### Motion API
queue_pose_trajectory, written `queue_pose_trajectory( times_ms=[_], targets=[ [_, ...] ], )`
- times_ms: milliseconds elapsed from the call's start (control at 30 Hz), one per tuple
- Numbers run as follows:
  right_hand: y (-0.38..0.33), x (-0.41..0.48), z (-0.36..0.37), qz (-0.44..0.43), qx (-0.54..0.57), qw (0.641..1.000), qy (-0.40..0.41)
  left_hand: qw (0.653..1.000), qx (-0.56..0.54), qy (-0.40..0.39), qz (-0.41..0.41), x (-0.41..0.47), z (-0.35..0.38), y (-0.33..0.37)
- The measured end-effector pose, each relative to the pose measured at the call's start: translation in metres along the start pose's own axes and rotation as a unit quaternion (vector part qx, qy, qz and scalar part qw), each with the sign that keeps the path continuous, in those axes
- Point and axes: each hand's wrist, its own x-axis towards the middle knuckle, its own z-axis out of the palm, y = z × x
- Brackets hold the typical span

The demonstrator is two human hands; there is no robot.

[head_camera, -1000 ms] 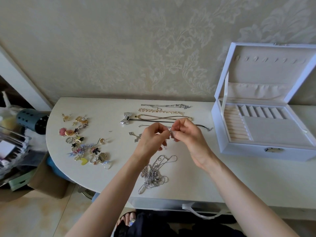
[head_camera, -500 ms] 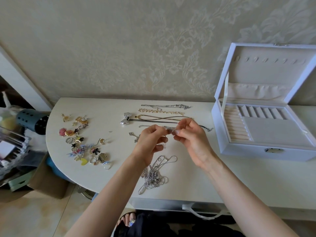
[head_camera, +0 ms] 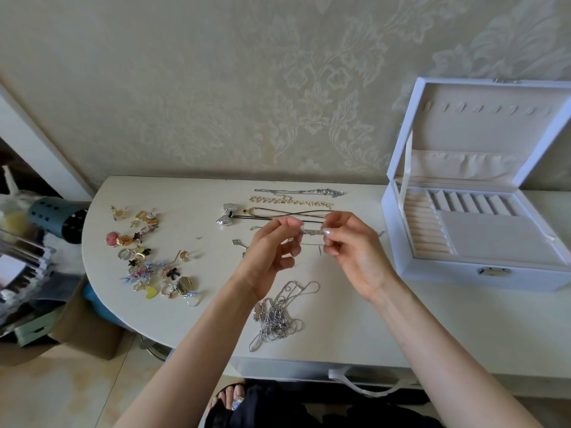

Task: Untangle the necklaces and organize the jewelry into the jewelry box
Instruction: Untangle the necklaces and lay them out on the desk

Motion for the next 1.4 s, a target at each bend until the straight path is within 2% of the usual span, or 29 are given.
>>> queue_pose_trajectory(
  times_ms=[133,233,433,667,800,1067,1200,1267,1400],
  targets=[
    [0.006,-0.004,0.003,-0.003,-0.211,0.978,0.009,0.999,-0.008,-0.002,0.034,-0.001,-0.001,0.000],
    [0.008,-0.004,0.006,-0.030,-0.291,0.956,0.035,0.999,0.004,-0.009,0.040,-0.001,-0.002,-0.002],
    [0.002,-0.007,0.005,-0.053,-0.271,0.958,0.077,0.993,0.096,0.028,0.060,0.000,-0.004,-0.006],
    [-0.005,-0.012,0.009,-0.057,-0.211,0.975,0.039,0.988,0.137,0.020,0.070,0.001,-0.003,-0.009],
    [-0.006,-0.011,0.007,-0.062,-0.191,0.979,0.048,0.978,0.188,0.053,0.067,0.003,-0.006,-0.011],
    [-0.007,-0.011,0.008,-0.070,-0.212,0.974,0.044,0.959,0.255,0.085,0.086,0.006,-0.010,-0.013],
    [-0.008,-0.012,0.009,-0.077,-0.220,0.972,0.024,0.952,0.288,0.067,0.085,0.005,-0.012,-0.013],
    [-0.008,-0.013,0.010,-0.079,-0.222,0.972,0.016,0.937,0.328,0.070,0.096,0.006,-0.012,-0.012],
    [-0.009,-0.014,0.010,-0.071,-0.211,0.975,0.009,0.892,0.412,0.143,0.115,0.012,-0.014,-0.012]
  ],
)
